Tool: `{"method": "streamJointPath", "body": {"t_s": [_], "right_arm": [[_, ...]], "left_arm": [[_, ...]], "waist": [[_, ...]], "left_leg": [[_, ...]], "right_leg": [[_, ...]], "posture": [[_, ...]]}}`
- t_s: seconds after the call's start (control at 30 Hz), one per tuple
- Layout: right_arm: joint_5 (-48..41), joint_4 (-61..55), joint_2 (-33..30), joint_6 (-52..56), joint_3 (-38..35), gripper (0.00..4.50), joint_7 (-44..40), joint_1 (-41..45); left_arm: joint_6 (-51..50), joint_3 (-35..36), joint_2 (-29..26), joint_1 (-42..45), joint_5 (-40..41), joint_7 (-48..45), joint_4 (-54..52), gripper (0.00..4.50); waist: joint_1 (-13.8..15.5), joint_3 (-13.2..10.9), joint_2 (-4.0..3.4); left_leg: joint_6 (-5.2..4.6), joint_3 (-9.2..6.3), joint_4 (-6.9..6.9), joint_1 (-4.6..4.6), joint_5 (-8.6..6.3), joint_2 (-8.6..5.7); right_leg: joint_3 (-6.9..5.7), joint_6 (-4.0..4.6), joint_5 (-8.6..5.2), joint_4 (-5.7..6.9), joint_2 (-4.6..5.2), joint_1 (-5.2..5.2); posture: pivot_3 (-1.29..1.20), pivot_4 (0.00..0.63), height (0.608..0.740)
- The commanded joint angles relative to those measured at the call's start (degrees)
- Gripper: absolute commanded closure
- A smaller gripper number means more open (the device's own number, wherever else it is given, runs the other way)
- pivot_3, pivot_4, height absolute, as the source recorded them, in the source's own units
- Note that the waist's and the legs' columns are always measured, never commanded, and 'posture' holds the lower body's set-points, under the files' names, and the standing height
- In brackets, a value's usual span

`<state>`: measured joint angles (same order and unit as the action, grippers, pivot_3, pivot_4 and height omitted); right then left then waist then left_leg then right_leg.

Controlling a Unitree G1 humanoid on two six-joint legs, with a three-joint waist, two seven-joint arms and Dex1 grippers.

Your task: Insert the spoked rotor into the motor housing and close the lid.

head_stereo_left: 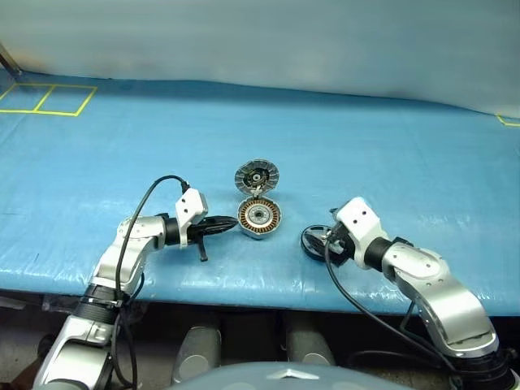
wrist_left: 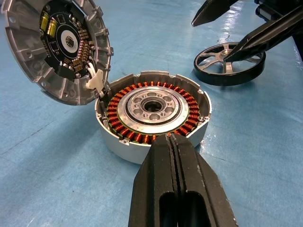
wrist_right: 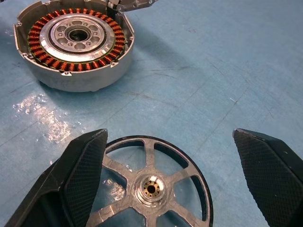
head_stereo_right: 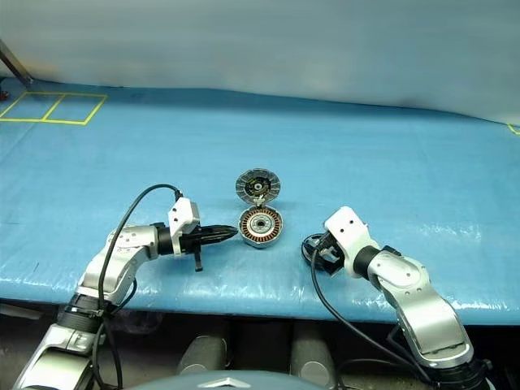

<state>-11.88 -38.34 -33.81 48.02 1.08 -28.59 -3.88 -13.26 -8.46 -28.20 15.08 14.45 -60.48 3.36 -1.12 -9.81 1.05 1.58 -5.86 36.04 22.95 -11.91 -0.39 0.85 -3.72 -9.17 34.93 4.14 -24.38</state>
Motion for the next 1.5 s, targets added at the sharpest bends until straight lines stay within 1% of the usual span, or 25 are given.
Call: {"method": "streamJointPath", "body": {"t_s": [0.03, 0.2, 0.57, 0.97, 1.3, 1.5], "right_arm": [[-2.2, -3.5, -0.8, 1.4, -2.3, 0.0, -0.9, -1.6], [-1.7, -1.1, -1.3, 1.7, -1.5, 0.0, -0.1, -2.5], [-0.9, -0.3, -3.4, 1.9, 0.6, 0.0, 0.1, -3.4], [1.0, -0.8, -5.2, 2.0, 2.5, 0.0, 0.3, -3.4], [3.2, -1.9, -5.5, 1.8, 2.5, 0.0, 1.9, -3.0], [3.7, -3.9, -6.3, 1.7, 2.4, 0.0, 1.3, -2.8]], "left_arm": [[0.4, 0.8, 0.0, 1.1, 1.0, 0.1, -2.2, 4.47], [0.5, 0.1, 0.4, 1.5, 0.8, 0.5, -2.0, 4.47], [0.7, 0.1, 0.5, 0.2, 0.3, 1.6, -2.2, 4.47], [0.7, 0.2, 0.6, -0.1, 0.1, 2.3, -2.0, 4.47], [0.5, -0.1, 0.6, -0.8, 0.1, 2.5, -2.2, 4.47], [0.5, -0.2, 0.6, -0.8, 0.0, 2.5, -1.8, 4.47]], "waist": [[0.0, 0.0, 0.0], [-0.1, 0.0, 0.0], [0.0, 0.0, 0.0], [0.0, 0.0, 0.01], [0.0, 0.0, 0.01], [0.0, 0.0, 0.01]], "left_leg": [[0.0, 0.0, 0.0, 0.0, 0.0, 0.0], [0.0, 0.02, 0.0, 0.0, 0.0, 0.0], [0.0, 0.02, 0.0, 0.02, 0.0, 0.0], [0.0, 0.03, 0.01, 0.03, 0.0, 0.0], [0.0, 0.03, 0.01, 0.03, 0.0, 0.0], [0.0, 0.03, 0.0, 0.03, 0.0, 0.0]], "right_leg": [[0.0, 0.0, 0.0, 0.0, 0.0, 0.0], [0.0, 0.0, 0.0, -0.01, 0.01, -0.01], [0.0, 0.0, 0.0, -0.01, 0.01, -0.03], [0.0, 0.0, 0.0, -0.02, 0.01, -0.04], [0.0, 0.0, 0.0, -0.02, 0.01, -0.04], [0.0, 0.0, 0.0, -0.02, 0.01, -0.04]], "posture": [[0.0, 0.15, 0.74], [0.0, 0.15, 0.74], [0.0, 0.15, 0.74], [0.0, 0.15, 0.74], [0.0, 0.15, 0.74], [0.0, 0.15, 0.74]]}}
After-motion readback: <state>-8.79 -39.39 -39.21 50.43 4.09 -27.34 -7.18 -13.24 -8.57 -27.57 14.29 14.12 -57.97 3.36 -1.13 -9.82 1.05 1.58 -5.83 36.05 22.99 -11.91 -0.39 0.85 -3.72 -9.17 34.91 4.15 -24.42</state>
